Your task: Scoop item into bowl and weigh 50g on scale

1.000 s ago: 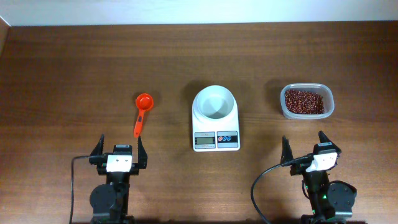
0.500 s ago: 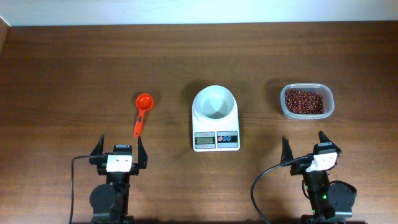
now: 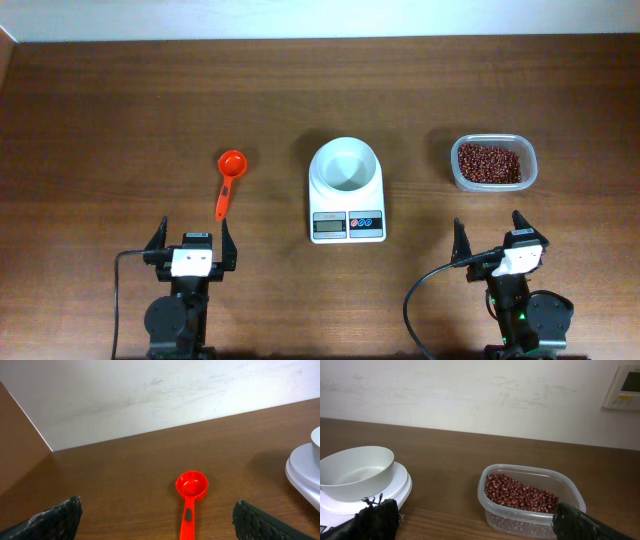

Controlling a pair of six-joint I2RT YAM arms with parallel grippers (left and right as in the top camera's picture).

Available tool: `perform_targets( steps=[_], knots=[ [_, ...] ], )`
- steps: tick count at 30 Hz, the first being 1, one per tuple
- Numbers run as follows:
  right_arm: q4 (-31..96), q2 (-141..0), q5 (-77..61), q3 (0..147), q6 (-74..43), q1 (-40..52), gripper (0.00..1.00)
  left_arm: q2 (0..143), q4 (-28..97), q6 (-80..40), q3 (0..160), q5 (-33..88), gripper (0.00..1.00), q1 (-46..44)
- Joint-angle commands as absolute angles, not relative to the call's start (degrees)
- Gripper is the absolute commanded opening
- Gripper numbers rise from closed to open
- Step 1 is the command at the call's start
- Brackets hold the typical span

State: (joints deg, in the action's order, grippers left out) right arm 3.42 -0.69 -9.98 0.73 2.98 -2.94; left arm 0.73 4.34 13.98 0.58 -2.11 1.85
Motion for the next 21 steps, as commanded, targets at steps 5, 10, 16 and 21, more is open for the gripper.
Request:
perform_targets(
  steps=[5, 10, 16, 21],
  knots=[
    [3.6, -0.4, -9.6, 0.3, 2.7, -2.6, 0.99, 0.3, 4.8, 14.9, 0.5, -1.3, 0.99, 2.2],
    [3.6, -0.4, -9.6, 0.3, 2.7, -2.6, 0.99, 0.3, 4.8, 14.9, 0.5, -1.3, 0.99, 2.2],
    [3.7, -0.4, -9.6, 0.3, 2.7, -2.6, 0.99, 0.3, 4.2, 15.3, 0.5, -1.3, 0.99, 2.2],
    [3.6, -0.4, -9.6, 0.3, 2.7, -2.6, 0.99, 0.3, 4.8, 15.3, 0.5, -1.2, 0.99, 2.2]
  ],
)
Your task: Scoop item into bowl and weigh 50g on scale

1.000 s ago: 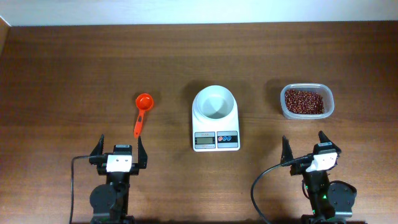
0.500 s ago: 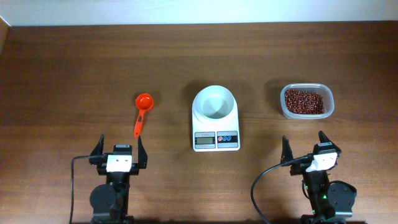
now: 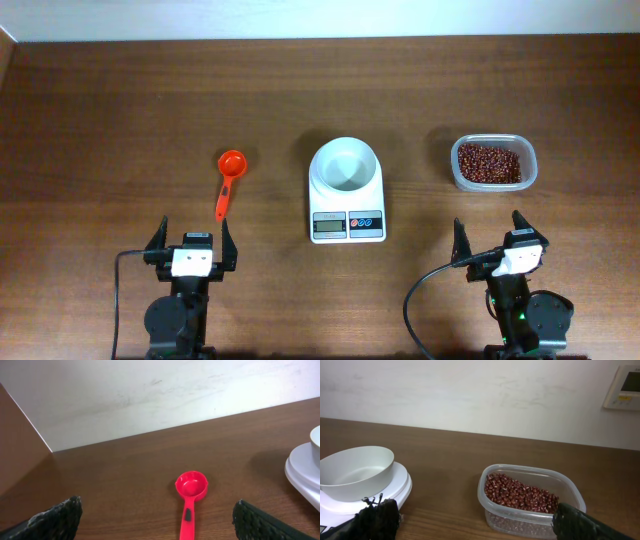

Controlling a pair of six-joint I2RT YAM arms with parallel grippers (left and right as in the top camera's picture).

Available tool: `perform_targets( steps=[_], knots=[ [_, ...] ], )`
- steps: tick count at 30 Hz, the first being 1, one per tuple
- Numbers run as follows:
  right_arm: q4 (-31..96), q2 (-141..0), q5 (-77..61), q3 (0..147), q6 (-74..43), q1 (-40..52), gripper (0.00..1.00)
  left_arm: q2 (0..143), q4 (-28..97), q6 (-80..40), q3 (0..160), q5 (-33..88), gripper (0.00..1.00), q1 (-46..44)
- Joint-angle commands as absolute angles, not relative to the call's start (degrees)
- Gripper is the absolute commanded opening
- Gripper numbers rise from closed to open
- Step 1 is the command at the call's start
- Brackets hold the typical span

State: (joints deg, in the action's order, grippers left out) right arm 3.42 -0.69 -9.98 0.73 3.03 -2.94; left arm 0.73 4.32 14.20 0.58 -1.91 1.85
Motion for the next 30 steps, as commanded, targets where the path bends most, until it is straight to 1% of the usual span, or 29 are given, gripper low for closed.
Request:
perform_targets(
  steps=[1, 10, 11, 30],
  knots=[
    [3.7, -0.4, -9.6, 0.3, 2.7, -2.6, 0.99, 0.3, 4.8, 15.3, 0.5, -1.2, 0.99, 2.1],
    [3.7, -0.4, -9.6, 0.3, 2.7, -2.6, 0.99, 0.3, 4.8, 13.5, 0.5, -0.8, 0.99, 2.2],
    [3.6, -0.4, -9.6, 0.3, 2.7, -2.6, 0.99, 0.3, 4.8, 11.2, 0.6, -0.8, 0.99, 2.1],
    [3.6, -0.4, -9.6, 0.3, 2.7, -2.6, 0.99, 0.3, 4.9, 9.6, 1.6, 0.3, 0.99, 2.2]
  ],
)
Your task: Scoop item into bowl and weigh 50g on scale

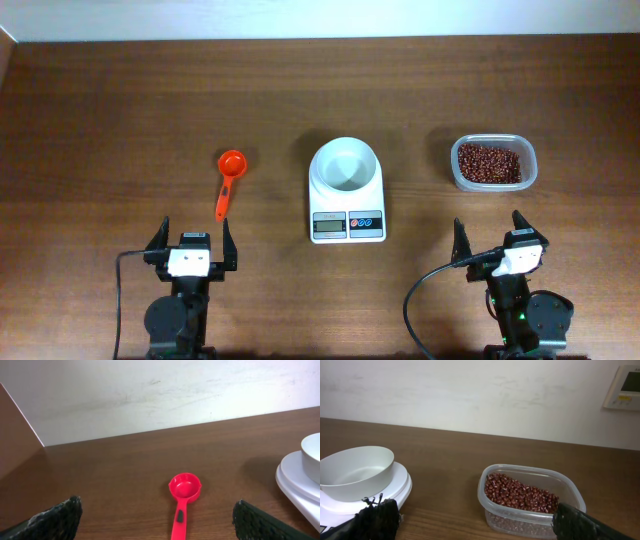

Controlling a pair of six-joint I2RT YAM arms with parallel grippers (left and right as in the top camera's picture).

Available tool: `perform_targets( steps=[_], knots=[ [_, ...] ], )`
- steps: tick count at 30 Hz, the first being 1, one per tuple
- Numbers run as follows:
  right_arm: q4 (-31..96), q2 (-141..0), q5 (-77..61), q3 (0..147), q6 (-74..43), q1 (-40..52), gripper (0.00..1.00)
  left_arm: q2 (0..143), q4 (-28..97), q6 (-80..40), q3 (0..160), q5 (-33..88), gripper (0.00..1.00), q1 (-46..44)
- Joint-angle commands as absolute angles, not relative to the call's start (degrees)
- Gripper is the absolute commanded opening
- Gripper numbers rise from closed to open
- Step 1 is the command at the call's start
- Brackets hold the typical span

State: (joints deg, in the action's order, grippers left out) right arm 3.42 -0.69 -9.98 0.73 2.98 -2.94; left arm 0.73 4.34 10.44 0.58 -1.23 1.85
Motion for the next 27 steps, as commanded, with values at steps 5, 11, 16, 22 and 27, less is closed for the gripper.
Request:
perform_targets(
  steps=[5, 11, 16, 22, 27],
  knots=[
    [3.7, -0.4, -9.6, 0.3, 2.7, -2.6, 0.99, 0.7, 14.6, 0.1, 10.5, 1.2, 0.99, 2.2],
    [3.7, -0.4, -9.6, 0.3, 2.7, -2.6, 0.99, 24.3, 38.3, -3.9, 38.2, 8.5, 0.99, 2.1],
    [3.6, -0.4, -9.6, 0.3, 2.7, -2.6, 0.99, 60.0, 56.2, -3.0, 65.4, 8.9, 0.99, 2.2],
    [3.6, -0.4, -9.6, 0.3, 2.7, -2.6, 0.99, 84.4, 56.3, -3.0, 73.0, 8.8, 0.32, 2.2],
    [3.6, -0.4, -9.6, 0.3, 2.7, -2.6, 0.99, 94.3, 56.2, 1.6, 73.0, 8.7, 0.0, 2.1]
  ],
)
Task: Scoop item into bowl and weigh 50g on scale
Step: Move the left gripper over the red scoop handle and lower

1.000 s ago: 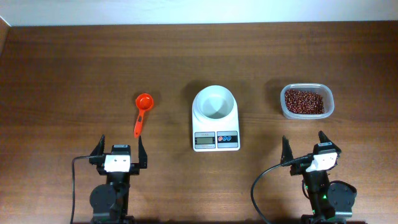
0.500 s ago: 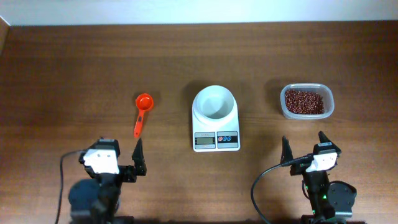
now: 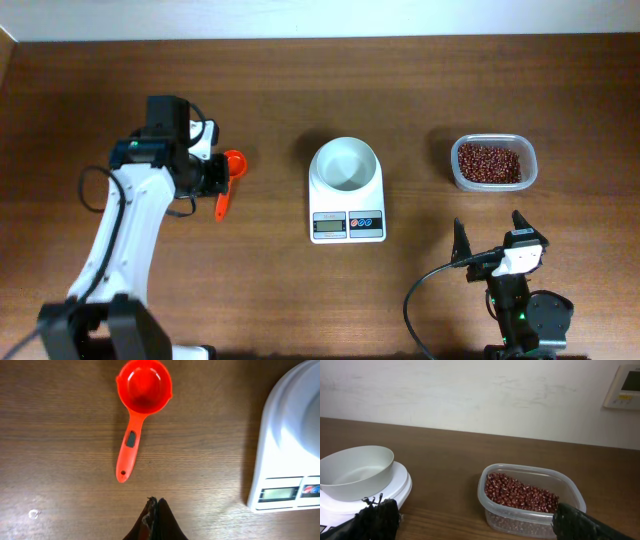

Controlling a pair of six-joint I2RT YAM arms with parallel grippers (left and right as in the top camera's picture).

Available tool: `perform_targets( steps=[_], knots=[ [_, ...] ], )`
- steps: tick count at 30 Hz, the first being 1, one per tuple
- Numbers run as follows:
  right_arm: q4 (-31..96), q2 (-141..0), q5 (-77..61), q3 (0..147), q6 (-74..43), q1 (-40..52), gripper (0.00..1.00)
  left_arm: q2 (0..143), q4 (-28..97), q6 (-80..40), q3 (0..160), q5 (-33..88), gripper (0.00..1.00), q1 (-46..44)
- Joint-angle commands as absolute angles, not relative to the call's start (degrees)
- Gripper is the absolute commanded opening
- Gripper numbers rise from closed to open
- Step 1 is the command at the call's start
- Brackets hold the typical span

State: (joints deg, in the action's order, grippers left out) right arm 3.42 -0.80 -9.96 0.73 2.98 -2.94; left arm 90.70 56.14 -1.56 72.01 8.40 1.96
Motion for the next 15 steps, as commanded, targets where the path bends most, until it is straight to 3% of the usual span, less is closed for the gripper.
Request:
perform_targets(
  steps=[1, 7, 15],
  knots=[
    [3.6, -0.4, -9.6, 0.3, 2.7, -2.6, 0.99, 96.2, 56.2, 1.8, 73.0, 7.6, 0.0, 2.1],
    [3.7, -0.4, -9.6, 0.3, 2.7, -2.6, 0.99, 105.3, 49.9, 1.8, 73.0, 1.4, 0.07, 2.1],
    [3.6, -0.4, -9.6, 0.3, 2.7, -2.6, 0.99, 110.6, 43.1, 1.8, 72.8, -4.6, 0.07, 2.2]
  ],
)
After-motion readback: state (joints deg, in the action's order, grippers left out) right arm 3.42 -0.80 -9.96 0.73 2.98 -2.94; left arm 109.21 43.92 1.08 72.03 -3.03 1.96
